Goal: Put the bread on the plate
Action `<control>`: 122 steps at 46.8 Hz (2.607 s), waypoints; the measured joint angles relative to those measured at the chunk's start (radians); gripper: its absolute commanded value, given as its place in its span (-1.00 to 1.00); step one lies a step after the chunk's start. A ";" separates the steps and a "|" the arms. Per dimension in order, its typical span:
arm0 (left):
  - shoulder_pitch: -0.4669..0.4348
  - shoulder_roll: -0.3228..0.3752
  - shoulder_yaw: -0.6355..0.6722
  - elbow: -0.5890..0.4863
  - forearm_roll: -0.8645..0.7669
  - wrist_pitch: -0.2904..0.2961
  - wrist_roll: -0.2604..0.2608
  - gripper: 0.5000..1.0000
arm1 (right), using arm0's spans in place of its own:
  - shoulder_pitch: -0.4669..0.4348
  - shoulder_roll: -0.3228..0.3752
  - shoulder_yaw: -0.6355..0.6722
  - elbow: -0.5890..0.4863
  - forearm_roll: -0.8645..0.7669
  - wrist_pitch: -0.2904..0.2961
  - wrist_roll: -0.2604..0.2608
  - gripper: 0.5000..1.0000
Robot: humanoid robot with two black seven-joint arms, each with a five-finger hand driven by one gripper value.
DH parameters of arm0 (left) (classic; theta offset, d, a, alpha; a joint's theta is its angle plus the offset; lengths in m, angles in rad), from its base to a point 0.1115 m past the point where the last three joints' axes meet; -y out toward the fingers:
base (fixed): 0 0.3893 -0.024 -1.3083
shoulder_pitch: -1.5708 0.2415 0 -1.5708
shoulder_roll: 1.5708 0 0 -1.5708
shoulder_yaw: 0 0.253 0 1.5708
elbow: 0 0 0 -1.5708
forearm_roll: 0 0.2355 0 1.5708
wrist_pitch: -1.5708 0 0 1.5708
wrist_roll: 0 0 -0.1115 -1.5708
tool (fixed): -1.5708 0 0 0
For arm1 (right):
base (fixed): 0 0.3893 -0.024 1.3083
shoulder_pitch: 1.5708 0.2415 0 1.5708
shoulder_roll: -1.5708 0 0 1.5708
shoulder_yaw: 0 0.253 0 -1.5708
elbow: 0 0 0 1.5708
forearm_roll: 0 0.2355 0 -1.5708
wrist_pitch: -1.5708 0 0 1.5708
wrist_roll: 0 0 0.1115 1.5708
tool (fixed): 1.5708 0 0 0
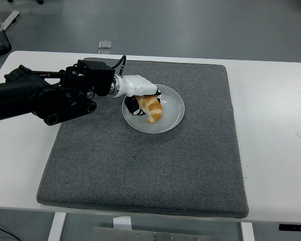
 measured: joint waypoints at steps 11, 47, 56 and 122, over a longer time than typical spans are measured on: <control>0.013 -0.009 0.000 0.011 0.001 0.026 0.000 -1.00 | 0.000 0.000 0.000 0.000 0.000 0.000 0.000 0.82; 0.011 -0.001 -0.041 -0.010 -0.161 0.062 0.001 0.95 | -0.001 0.000 0.000 0.000 0.000 0.000 0.000 0.82; -0.004 0.022 -0.125 -0.050 -0.290 0.049 -0.001 0.98 | 0.000 0.000 0.000 0.000 0.000 0.000 0.000 0.82; 0.445 0.383 -0.858 -0.060 -1.852 -0.029 0.111 1.00 | 0.000 0.000 0.000 0.000 0.000 0.000 0.000 0.82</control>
